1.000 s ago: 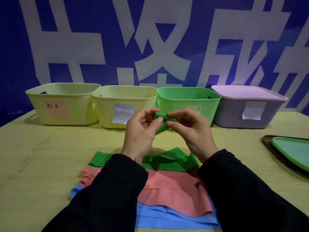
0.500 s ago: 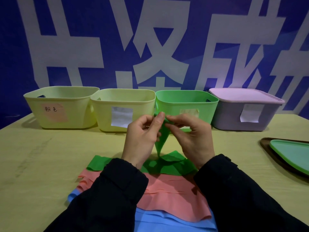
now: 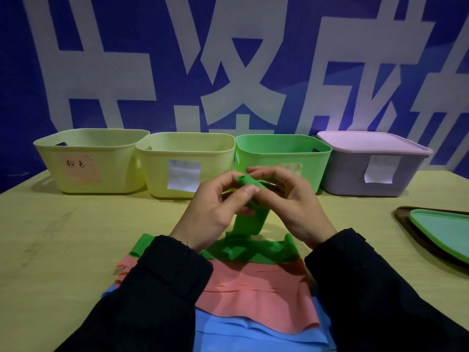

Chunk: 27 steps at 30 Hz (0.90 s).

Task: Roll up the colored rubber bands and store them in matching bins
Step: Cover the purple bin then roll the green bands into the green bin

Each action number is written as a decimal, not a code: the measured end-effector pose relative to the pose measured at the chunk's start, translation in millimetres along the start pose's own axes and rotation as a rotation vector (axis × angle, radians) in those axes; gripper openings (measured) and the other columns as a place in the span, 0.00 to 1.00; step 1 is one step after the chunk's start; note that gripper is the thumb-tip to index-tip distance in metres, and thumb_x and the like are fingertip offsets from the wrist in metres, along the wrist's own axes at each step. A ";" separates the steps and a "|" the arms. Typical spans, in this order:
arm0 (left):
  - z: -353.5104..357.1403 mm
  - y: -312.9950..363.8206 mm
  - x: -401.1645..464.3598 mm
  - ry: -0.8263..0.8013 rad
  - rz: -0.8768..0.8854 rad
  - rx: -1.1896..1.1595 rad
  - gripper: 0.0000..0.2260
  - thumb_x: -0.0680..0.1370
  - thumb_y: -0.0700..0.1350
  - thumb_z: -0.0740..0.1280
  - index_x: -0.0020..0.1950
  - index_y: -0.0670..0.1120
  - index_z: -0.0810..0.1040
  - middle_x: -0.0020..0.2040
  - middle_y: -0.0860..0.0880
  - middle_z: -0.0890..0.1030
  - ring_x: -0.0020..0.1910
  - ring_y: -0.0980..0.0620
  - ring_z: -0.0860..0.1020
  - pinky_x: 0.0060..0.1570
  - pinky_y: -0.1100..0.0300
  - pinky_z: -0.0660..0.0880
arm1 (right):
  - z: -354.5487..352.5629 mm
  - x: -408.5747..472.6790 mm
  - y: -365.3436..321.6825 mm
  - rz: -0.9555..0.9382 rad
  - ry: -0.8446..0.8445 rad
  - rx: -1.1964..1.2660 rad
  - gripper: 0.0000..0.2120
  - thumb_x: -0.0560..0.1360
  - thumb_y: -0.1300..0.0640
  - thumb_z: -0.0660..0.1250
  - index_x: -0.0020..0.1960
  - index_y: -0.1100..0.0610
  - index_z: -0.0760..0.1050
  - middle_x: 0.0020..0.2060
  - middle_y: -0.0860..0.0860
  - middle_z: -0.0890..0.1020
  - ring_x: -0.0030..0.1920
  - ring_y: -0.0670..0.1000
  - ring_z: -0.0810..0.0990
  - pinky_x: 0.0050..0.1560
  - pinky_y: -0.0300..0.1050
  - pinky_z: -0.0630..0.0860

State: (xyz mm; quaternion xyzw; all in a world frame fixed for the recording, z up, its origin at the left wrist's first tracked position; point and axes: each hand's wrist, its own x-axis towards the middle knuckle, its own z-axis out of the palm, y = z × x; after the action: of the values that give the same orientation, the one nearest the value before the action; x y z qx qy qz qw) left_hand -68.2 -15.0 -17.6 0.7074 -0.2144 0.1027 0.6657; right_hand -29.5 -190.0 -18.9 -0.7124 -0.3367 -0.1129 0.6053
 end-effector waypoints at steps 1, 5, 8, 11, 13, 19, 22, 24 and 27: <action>0.3 1.2 -0.4 0.004 -0.002 0.008 0.09 0.79 0.45 0.69 0.58 0.44 0.81 0.52 0.47 0.85 0.53 0.49 0.84 0.49 0.56 0.81 | 0.2 -0.5 -0.3 0.005 -0.008 0.039 0.09 0.74 0.54 0.72 0.54 0.53 0.80 0.58 0.48 0.84 0.61 0.49 0.82 0.65 0.54 0.77; 3.0 4.9 -1.3 0.056 -0.003 0.009 0.14 0.72 0.49 0.74 0.53 0.42 0.81 0.48 0.45 0.85 0.44 0.52 0.83 0.41 0.61 0.79 | 1.0 -1.3 -5.4 0.000 -0.008 0.209 0.12 0.71 0.58 0.76 0.48 0.58 0.74 0.45 0.48 0.85 0.48 0.48 0.84 0.51 0.41 0.78; 2.4 5.2 -0.5 0.135 0.022 0.046 0.15 0.69 0.51 0.76 0.49 0.42 0.81 0.40 0.48 0.84 0.35 0.55 0.79 0.34 0.62 0.74 | -0.2 0.2 -9.6 0.027 0.012 0.263 0.12 0.70 0.61 0.73 0.50 0.58 0.72 0.37 0.48 0.84 0.39 0.48 0.83 0.42 0.41 0.79; 1.7 4.8 1.1 0.196 0.033 0.036 0.16 0.65 0.52 0.77 0.45 0.43 0.81 0.36 0.48 0.82 0.33 0.55 0.77 0.32 0.63 0.73 | -2.9 0.2 -14.1 0.072 0.007 0.298 0.16 0.69 0.62 0.73 0.55 0.57 0.75 0.35 0.47 0.83 0.37 0.46 0.82 0.39 0.39 0.78; 1.7 4.0 0.7 0.188 0.039 0.041 0.15 0.65 0.52 0.77 0.44 0.44 0.82 0.38 0.45 0.84 0.36 0.56 0.78 0.34 0.64 0.75 | -3.9 0.2 -14.7 0.080 -0.018 0.259 0.12 0.70 0.64 0.74 0.52 0.56 0.79 0.37 0.46 0.83 0.39 0.45 0.82 0.41 0.37 0.77; 1.8 2.6 1.9 0.186 -0.001 -0.026 0.16 0.67 0.48 0.75 0.54 0.48 0.83 0.44 0.42 0.86 0.42 0.52 0.83 0.38 0.62 0.79 | -6.0 -1.3 -13.8 0.097 0.025 0.258 0.12 0.74 0.68 0.71 0.41 0.52 0.85 0.37 0.49 0.84 0.37 0.45 0.82 0.39 0.36 0.77; 5.4 1.5 1.9 0.158 0.008 -0.035 0.12 0.70 0.46 0.73 0.52 0.45 0.81 0.44 0.48 0.86 0.43 0.53 0.84 0.40 0.60 0.81 | -7.8 -1.3 -15.7 0.082 0.048 0.263 0.07 0.73 0.64 0.73 0.43 0.53 0.85 0.38 0.50 0.85 0.39 0.46 0.82 0.40 0.37 0.77; 6.9 -1.2 0.8 0.139 0.005 0.006 0.10 0.75 0.45 0.71 0.55 0.46 0.83 0.49 0.48 0.86 0.47 0.51 0.85 0.44 0.58 0.81 | -8.8 -1.5 -16.6 0.073 0.039 0.240 0.07 0.73 0.65 0.73 0.43 0.54 0.85 0.39 0.50 0.85 0.40 0.46 0.82 0.41 0.38 0.78; 7.1 -4.2 0.0 0.106 0.000 0.039 0.07 0.80 0.43 0.68 0.57 0.47 0.83 0.51 0.48 0.86 0.49 0.51 0.84 0.46 0.58 0.81 | -7.6 -2.6 -17.7 0.062 0.020 0.172 0.10 0.74 0.69 0.71 0.45 0.54 0.83 0.38 0.46 0.84 0.41 0.45 0.82 0.41 0.38 0.78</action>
State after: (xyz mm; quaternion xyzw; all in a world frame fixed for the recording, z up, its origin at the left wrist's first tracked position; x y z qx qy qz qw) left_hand -67.4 -21.9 -22.0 0.7137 -0.1770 0.1441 0.6622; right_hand -40.5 -197.3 -4.6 -0.6668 -0.3165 -0.0720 0.6708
